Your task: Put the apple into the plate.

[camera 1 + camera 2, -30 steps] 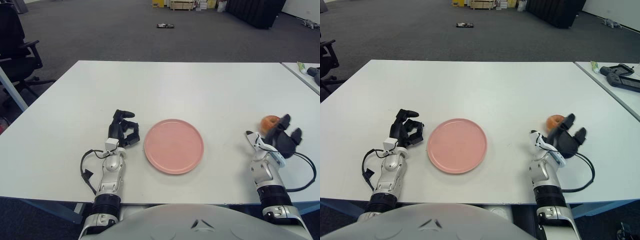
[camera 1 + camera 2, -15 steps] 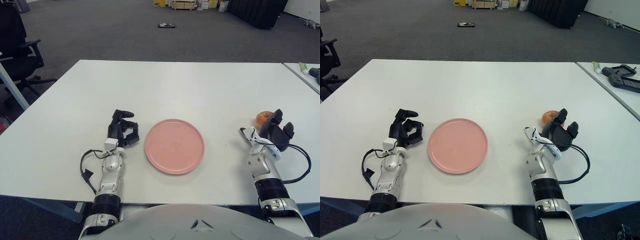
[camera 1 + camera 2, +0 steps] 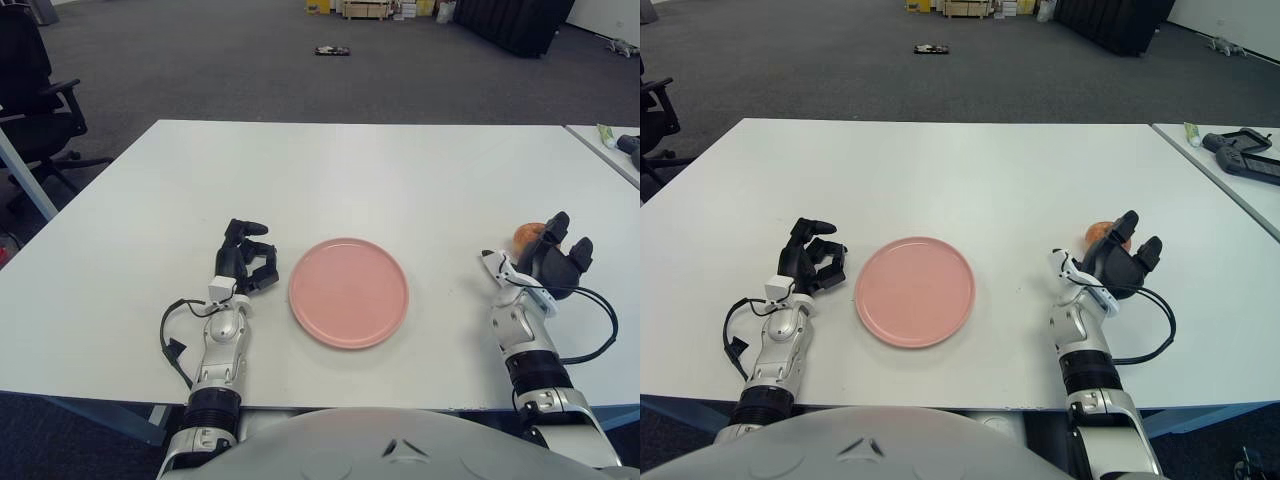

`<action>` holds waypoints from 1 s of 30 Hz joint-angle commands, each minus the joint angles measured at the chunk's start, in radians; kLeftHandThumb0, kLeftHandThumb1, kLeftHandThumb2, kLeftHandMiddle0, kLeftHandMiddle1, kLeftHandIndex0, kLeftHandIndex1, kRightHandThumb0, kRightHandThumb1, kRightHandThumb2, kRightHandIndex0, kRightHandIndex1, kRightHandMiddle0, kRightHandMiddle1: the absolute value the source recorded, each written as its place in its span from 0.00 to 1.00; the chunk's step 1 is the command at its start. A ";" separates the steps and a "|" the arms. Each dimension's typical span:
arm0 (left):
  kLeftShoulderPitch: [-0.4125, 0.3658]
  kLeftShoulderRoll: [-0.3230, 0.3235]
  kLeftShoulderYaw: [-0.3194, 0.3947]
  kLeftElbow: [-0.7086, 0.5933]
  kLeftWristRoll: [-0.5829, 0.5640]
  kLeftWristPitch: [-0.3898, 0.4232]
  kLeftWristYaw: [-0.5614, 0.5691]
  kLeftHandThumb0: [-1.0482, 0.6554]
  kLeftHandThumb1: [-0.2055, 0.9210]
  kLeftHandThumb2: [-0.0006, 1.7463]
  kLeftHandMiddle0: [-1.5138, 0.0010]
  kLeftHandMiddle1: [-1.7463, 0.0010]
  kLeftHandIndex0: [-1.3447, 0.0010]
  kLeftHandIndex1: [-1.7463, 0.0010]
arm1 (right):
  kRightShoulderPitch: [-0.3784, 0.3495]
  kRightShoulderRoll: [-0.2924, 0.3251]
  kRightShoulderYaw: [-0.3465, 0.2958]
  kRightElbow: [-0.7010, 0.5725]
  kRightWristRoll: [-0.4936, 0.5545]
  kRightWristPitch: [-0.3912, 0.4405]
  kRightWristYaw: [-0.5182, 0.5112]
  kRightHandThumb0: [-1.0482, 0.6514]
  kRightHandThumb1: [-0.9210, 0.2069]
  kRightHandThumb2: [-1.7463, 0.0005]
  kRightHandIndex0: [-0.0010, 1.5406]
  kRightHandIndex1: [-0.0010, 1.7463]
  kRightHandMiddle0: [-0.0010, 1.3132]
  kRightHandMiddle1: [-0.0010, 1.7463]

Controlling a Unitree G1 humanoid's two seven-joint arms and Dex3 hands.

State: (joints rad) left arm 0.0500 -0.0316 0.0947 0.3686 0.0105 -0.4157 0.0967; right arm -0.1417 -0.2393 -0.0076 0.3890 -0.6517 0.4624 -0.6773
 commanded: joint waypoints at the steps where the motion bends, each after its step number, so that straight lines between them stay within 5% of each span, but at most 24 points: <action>1: 0.002 0.005 0.000 0.012 0.005 0.010 0.004 0.61 0.57 0.64 0.64 0.12 0.70 0.00 | -0.031 -0.006 -0.001 0.021 0.011 -0.019 -0.021 0.10 0.28 0.72 0.00 0.00 0.00 0.00; 17: -0.004 0.008 0.003 0.021 -0.004 0.002 -0.007 0.61 0.57 0.65 0.64 0.11 0.70 0.00 | -0.153 -0.049 -0.013 0.142 0.012 -0.059 -0.103 0.06 0.21 0.76 0.00 0.00 0.00 0.00; 30: -0.005 0.008 0.003 0.021 0.009 0.006 0.009 0.61 0.56 0.66 0.64 0.09 0.71 0.00 | -0.230 -0.078 -0.016 0.206 0.038 -0.050 -0.072 0.07 0.22 0.78 0.00 0.00 0.00 0.00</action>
State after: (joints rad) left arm 0.0478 -0.0293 0.0951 0.3727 0.0143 -0.4184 0.0972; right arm -0.3356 -0.3029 -0.0161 0.5626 -0.6371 0.4137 -0.7587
